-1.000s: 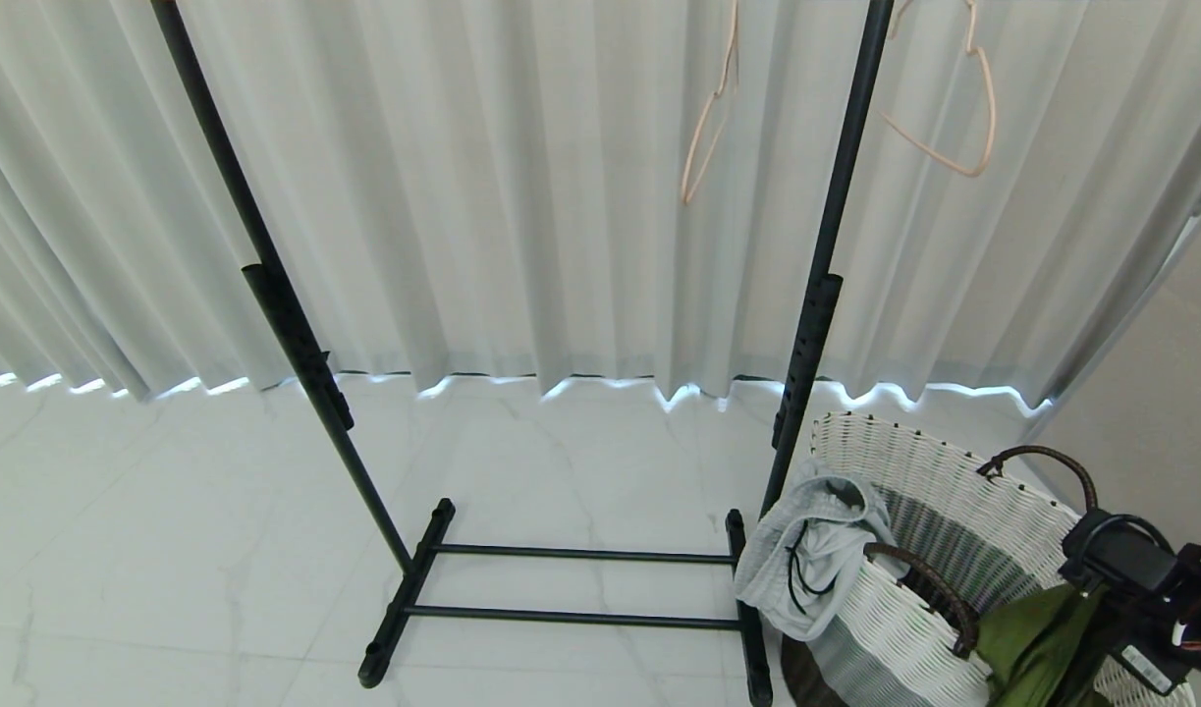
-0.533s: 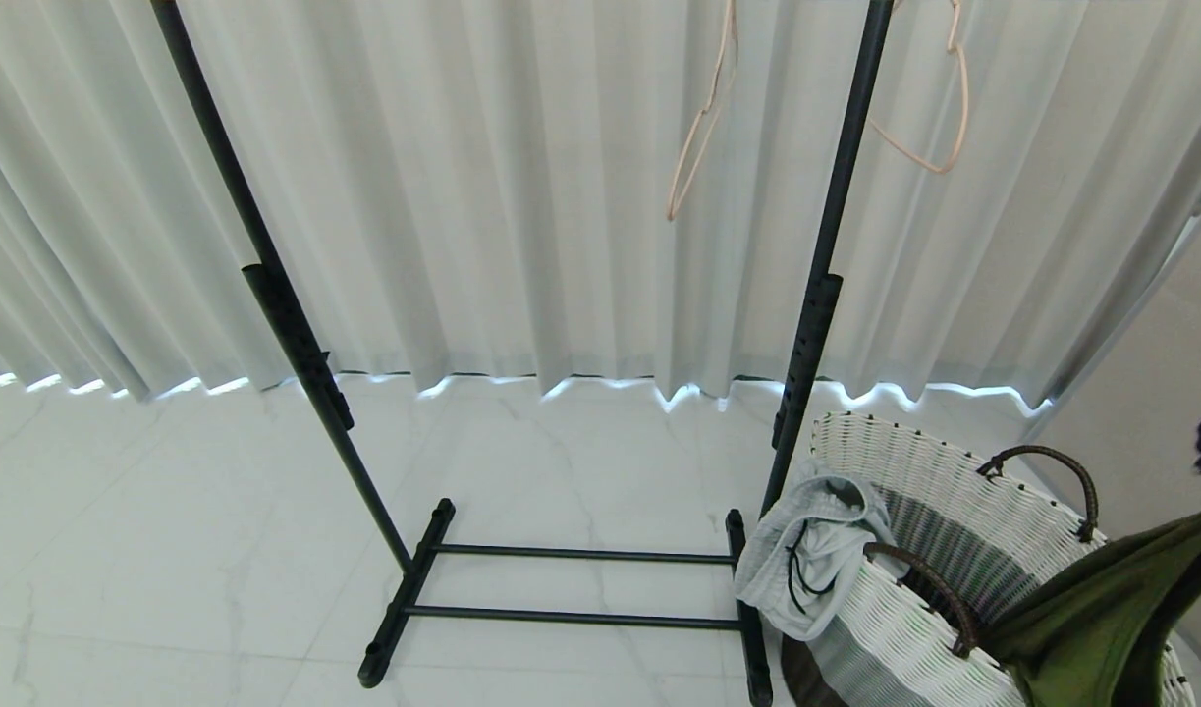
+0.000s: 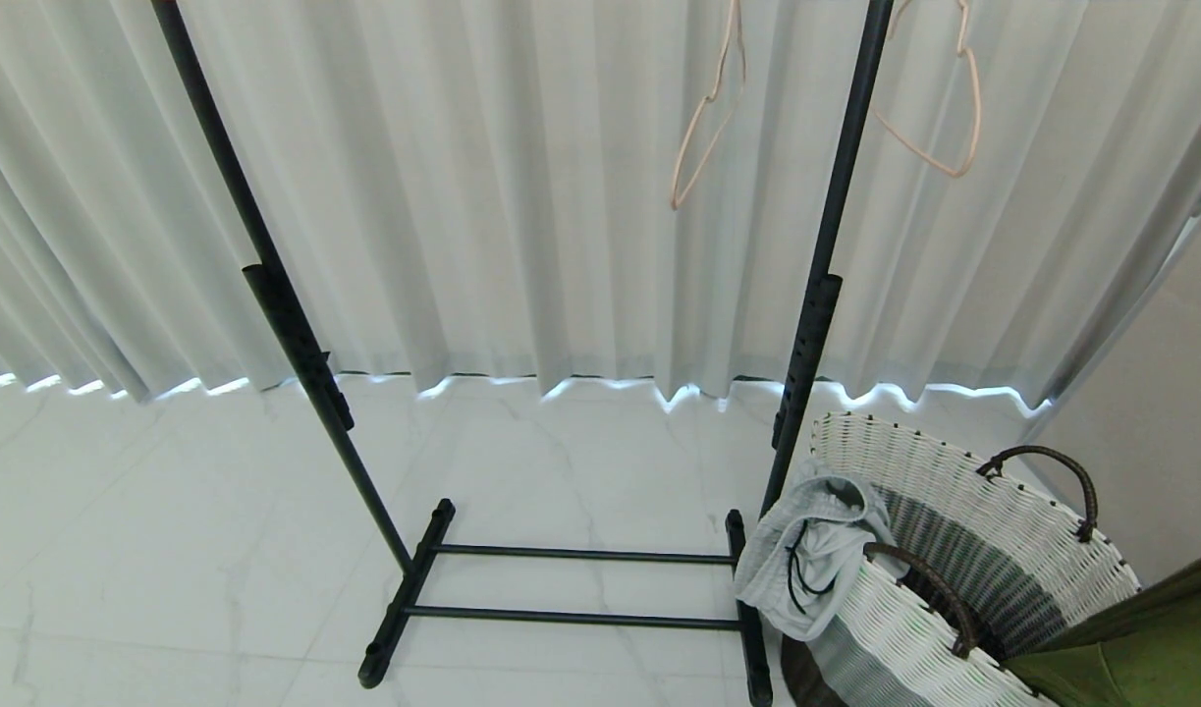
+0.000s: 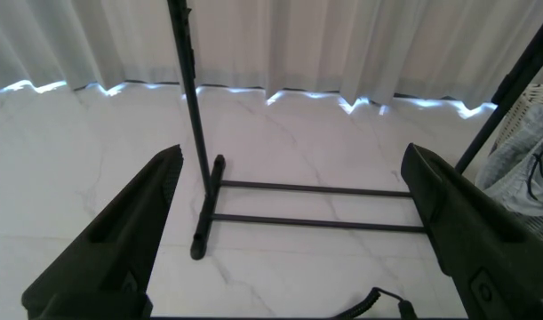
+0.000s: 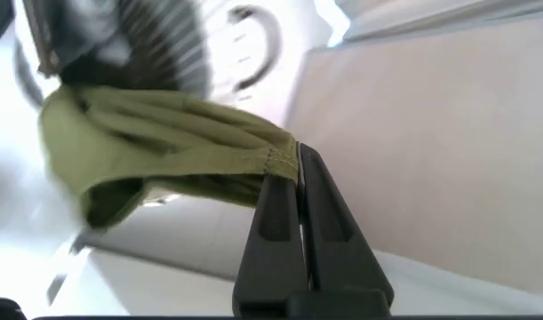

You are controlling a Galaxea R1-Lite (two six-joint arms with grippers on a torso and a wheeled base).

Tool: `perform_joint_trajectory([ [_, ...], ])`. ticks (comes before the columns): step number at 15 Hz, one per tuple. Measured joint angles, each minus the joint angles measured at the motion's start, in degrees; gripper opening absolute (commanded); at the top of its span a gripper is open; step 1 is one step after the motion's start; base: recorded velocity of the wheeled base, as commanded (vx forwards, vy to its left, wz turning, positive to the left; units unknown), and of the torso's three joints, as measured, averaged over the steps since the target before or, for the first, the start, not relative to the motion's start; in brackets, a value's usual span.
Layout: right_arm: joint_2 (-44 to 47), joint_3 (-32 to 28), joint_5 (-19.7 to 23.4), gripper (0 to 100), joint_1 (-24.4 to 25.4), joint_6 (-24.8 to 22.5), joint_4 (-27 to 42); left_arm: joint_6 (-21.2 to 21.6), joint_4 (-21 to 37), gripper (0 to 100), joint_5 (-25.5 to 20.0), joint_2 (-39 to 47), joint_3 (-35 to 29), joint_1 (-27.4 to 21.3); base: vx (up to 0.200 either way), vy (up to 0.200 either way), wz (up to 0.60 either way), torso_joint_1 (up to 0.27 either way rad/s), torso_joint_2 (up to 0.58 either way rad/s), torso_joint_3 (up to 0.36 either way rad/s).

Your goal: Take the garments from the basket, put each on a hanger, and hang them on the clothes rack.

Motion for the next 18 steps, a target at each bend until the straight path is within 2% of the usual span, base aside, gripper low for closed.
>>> perform_joint_trajectory([
  [1,-0.56,-0.38,0.01,0,-0.02,-0.71,-0.16,0.00,0.00,100,0.02,0.00,0.00,0.00,0.000,0.000,0.00,0.000,0.00,0.000],
  [7,-1.63,-1.43,0.00,0,-0.02,-1.26,-0.32,0.05,0.02,100,0.00,0.00,0.00,0.02,-0.200,0.000,0.00,0.001,0.00,0.004],
  [13,-1.61,-1.29,0.04,0,0.05,-3.12,-0.32,0.11,0.07,100,0.00,0.00,0.02,0.00,0.000,0.000,0.00,0.000,0.00,0.000],
  [18,-1.57,-1.23,0.06,0,0.07,-3.12,-0.21,0.05,0.05,100,0.00,0.00,0.02,0.02,0.000,0.200,0.00,0.002,0.00,0.001],
])
